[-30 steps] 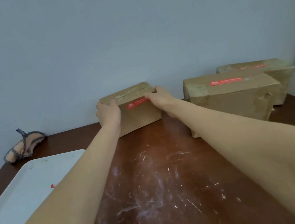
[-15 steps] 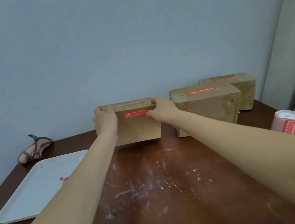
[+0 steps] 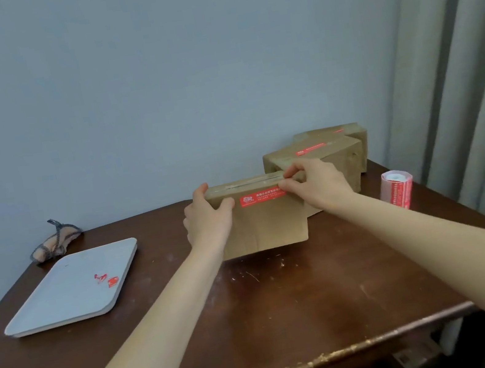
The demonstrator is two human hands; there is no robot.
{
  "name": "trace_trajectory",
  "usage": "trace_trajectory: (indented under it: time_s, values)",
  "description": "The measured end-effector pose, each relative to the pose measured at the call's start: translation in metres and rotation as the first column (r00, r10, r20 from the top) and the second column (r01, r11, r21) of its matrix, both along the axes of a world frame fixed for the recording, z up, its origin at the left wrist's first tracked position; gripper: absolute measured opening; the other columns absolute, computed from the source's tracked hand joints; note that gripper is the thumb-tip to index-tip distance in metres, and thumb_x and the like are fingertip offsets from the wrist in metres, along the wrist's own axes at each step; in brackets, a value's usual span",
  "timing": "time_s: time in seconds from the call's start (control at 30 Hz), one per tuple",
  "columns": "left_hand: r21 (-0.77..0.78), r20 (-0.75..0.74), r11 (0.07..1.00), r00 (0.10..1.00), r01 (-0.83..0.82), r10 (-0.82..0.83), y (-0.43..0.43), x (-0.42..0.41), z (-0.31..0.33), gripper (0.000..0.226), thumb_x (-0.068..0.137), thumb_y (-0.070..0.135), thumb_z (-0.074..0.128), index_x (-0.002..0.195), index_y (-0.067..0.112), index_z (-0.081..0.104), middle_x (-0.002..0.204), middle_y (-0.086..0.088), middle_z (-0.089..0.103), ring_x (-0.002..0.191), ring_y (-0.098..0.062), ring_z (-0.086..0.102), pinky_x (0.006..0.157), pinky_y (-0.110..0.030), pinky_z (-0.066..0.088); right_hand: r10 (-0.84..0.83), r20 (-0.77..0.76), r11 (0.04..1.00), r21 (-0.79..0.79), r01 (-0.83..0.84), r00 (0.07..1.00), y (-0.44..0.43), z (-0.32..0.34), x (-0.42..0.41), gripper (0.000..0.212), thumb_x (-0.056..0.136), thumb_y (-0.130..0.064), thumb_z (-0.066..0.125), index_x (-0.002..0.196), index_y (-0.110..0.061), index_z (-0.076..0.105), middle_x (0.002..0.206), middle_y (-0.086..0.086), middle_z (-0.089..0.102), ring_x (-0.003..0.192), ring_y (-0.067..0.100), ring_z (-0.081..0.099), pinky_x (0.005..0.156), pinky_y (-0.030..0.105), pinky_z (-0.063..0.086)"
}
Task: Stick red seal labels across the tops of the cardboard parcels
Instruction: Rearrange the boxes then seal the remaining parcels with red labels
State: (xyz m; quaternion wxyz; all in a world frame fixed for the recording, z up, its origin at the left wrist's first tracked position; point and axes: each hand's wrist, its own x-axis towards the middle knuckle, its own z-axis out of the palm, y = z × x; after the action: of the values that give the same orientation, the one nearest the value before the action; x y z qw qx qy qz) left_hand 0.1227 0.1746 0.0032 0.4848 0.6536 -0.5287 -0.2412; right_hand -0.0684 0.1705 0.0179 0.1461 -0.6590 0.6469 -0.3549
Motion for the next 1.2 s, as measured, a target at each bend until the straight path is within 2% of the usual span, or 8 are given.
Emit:
trace_trajectory:
  time_s: [0.27, 0.53, 0.67, 0.8, 0.97, 1.03, 1.13, 1.2]
  values:
    - [-0.015, 0.036, 0.998, 0.998, 0.055, -0.055, 0.031, -0.015, -0.001, 0.059, 0.085, 0.031, 0.059, 0.138, 0.037, 0.035, 0.139, -0.007, 0.037, 0.128, -0.027, 0.035, 0.104, -0.049, 0.037, -0.005, -0.074, 0.995, -0.099, -0.002, 0.997, 0.034, -0.005, -0.022, 0.025, 0.092, -0.041, 0.058, 0.111, -0.026, 0.063, 0.104, 0.0, 0.066, 0.097, 0.02, 0.059, 0.072, 0.029, 0.039]
    - [0.05, -0.055, 0.999, 0.998, 0.009, -0.006, 0.043, -0.003, -0.021, 0.019, 0.092, 0.037, 0.052, 0.107, 0.027, 0.051, 0.134, -0.004, 0.038, 0.106, -0.017, 0.042, 0.084, -0.034, 0.037, 0.115, -0.189, 0.99, -0.064, -0.129, 0.975, 0.045, -0.023, -0.021, 0.022, 0.088, -0.037, 0.063, 0.107, -0.025, 0.063, 0.099, -0.002, 0.062, 0.095, 0.018, 0.058, 0.082, 0.033, 0.046]
    - [0.112, 0.002, 0.993, 1.0, 0.023, -0.023, 0.045, -0.001, -0.015, 0.029, 0.093, 0.035, 0.053, 0.118, 0.021, 0.05, 0.138, -0.005, 0.029, 0.098, -0.019, 0.044, 0.084, -0.034, 0.038, 0.182, -0.149, 0.983, 0.036, -0.178, 0.972, 0.044, -0.021, -0.025, 0.018, 0.088, -0.044, 0.062, 0.1, -0.03, 0.064, 0.093, -0.006, 0.062, 0.089, 0.014, 0.059, 0.08, 0.035, 0.051]
    - [0.027, 0.166, 0.998, 0.984, 0.054, -0.058, 0.028, -0.009, 0.009, 0.05, 0.09, 0.035, 0.056, 0.136, 0.022, 0.041, 0.144, -0.007, 0.028, 0.12, -0.027, 0.047, 0.1, -0.037, 0.039, 0.068, -0.044, 0.998, -0.005, -0.068, 0.997, 0.021, -0.01, -0.045, 0.016, 0.087, -0.042, 0.062, 0.099, -0.031, 0.065, 0.097, -0.009, 0.065, 0.093, 0.014, 0.062, 0.083, 0.034, 0.051]
    - [0.102, 0.089, 0.967, 0.966, 0.234, -0.244, -0.011, -0.059, 0.041, 0.057, 0.092, 0.029, 0.056, 0.142, 0.014, 0.033, 0.145, -0.008, 0.039, 0.129, -0.024, 0.042, 0.1, -0.033, 0.035, -0.159, -0.033, 0.987, 0.008, 0.159, 0.987, -0.03, 0.002, -0.095, 0.058, 0.084, -0.027, 0.066, 0.137, -0.017, 0.045, 0.136, 0.008, 0.051, 0.117, 0.024, 0.054, 0.094, 0.037, 0.045]
    - [0.155, 0.097, 0.946, 0.948, 0.285, -0.302, -0.028, -0.079, 0.046, 0.06, 0.092, 0.029, 0.055, 0.144, 0.011, 0.03, 0.145, -0.007, 0.039, 0.126, -0.023, 0.044, 0.096, -0.03, 0.037, -0.204, -0.04, 0.976, 0.069, 0.206, 0.978, -0.048, 0.001, -0.11, 0.071, 0.082, -0.029, 0.069, 0.143, -0.016, 0.036, 0.14, 0.013, 0.045, 0.117, 0.028, 0.053, 0.092, 0.038, 0.046]
    - [0.218, 0.067, 0.922, 0.937, 0.321, -0.342, -0.053, -0.1, 0.047, 0.058, 0.092, 0.029, 0.054, 0.142, 0.006, 0.034, 0.136, -0.008, 0.046, 0.101, -0.019, 0.047, 0.077, -0.025, 0.04, -0.218, -0.05, 0.965, 0.137, 0.223, 0.975, -0.071, 0.0, -0.125, 0.082, 0.078, -0.03, 0.075, 0.146, -0.015, 0.031, 0.141, 0.017, 0.04, 0.121, 0.032, 0.049, 0.093, 0.039, 0.045]
    - [0.264, 0.017, 0.908, 0.939, 0.327, -0.343, -0.069, -0.105, 0.045, 0.05, 0.091, 0.031, 0.055, 0.133, 0.006, 0.043, 0.126, -0.01, 0.051, 0.105, -0.024, 0.052, 0.084, -0.03, 0.042, -0.191, -0.052, 0.963, 0.185, 0.197, 0.98, -0.084, 0.0, -0.13, 0.087, 0.077, -0.032, 0.077, 0.148, -0.015, 0.029, 0.143, 0.017, 0.039, 0.125, 0.033, 0.046, 0.096, 0.039, 0.043]
